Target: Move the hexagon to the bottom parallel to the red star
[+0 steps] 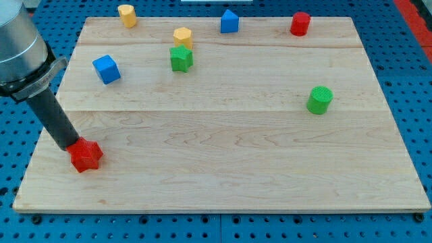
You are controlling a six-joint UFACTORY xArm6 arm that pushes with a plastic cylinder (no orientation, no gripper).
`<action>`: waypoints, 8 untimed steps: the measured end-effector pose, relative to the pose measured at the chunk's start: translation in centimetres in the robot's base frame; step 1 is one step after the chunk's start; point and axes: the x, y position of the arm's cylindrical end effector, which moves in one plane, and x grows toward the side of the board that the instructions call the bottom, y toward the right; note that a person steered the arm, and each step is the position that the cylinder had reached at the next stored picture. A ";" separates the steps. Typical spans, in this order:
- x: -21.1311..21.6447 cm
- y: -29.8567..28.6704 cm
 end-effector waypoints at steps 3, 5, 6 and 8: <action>-3.9 1.3; -4.2 4.6; -4.2 4.6; -7.1 5.8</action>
